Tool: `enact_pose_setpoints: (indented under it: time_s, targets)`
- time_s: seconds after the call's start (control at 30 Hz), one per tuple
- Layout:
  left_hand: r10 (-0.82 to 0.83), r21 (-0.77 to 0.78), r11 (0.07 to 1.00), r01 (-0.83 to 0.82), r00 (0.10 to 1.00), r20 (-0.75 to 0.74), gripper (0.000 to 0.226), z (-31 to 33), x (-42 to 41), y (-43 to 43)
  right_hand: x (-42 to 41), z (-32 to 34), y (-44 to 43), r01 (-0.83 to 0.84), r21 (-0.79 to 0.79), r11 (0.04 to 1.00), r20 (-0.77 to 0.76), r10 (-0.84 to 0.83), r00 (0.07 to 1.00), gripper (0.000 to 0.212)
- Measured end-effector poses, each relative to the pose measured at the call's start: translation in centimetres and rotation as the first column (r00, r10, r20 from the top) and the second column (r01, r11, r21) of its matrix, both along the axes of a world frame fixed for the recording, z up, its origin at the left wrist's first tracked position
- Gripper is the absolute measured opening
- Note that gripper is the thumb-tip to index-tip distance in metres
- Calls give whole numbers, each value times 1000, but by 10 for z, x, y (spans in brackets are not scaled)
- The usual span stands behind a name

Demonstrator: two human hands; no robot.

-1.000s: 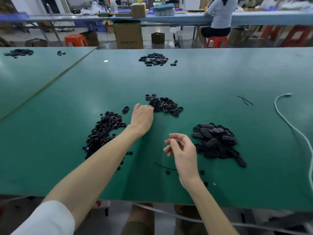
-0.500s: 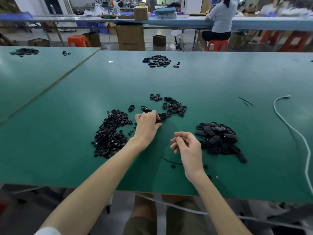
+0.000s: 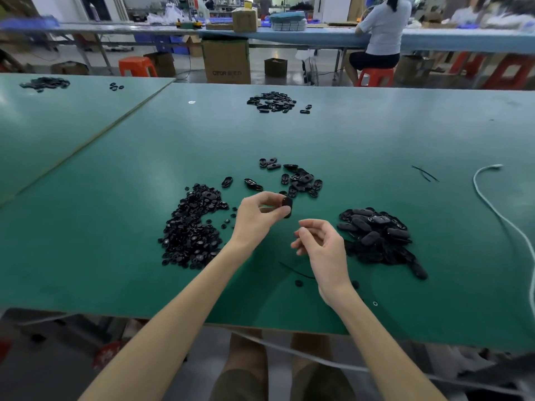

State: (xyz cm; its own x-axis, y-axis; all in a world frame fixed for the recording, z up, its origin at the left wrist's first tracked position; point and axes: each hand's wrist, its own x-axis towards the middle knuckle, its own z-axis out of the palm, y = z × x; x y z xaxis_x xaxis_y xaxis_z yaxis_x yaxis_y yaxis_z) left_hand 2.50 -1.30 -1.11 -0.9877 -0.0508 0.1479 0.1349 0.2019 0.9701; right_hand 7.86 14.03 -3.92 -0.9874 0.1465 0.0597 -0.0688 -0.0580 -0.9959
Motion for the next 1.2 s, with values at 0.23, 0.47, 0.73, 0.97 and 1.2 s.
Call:
enact_pose_setpoints:
  time_s: [0.23, 0.47, 0.73, 0.97, 1.2]
  targets:
    - [-76, 249, 967, 61, 996, 52, 13, -13, 26, 7, -7, -2, 3, -69, 51, 996, 3, 69, 998, 17]
    - [67, 92, 994, -56, 990, -123, 13, -12, 35, 12, -24, 9, 9, -109, 144, 983, 4, 110, 994, 9]
    - [419, -511, 748, -424, 898, -132, 27, -22, 30, 7, -25, 4, 9, -1, 142, 990, -2, 2, 1000, 4]
    - [369, -750, 568, -339, 919, -137, 36, -30, 28, 14, -23, 3, 10, 1, 148, 989, 0, -1, 1000, 4]
    - [356, -707, 617, -344, 924, -139, 24, -29, 30, 14, -22, 2, 11, 7, 132, 991, -7, -6, 1000, 4]
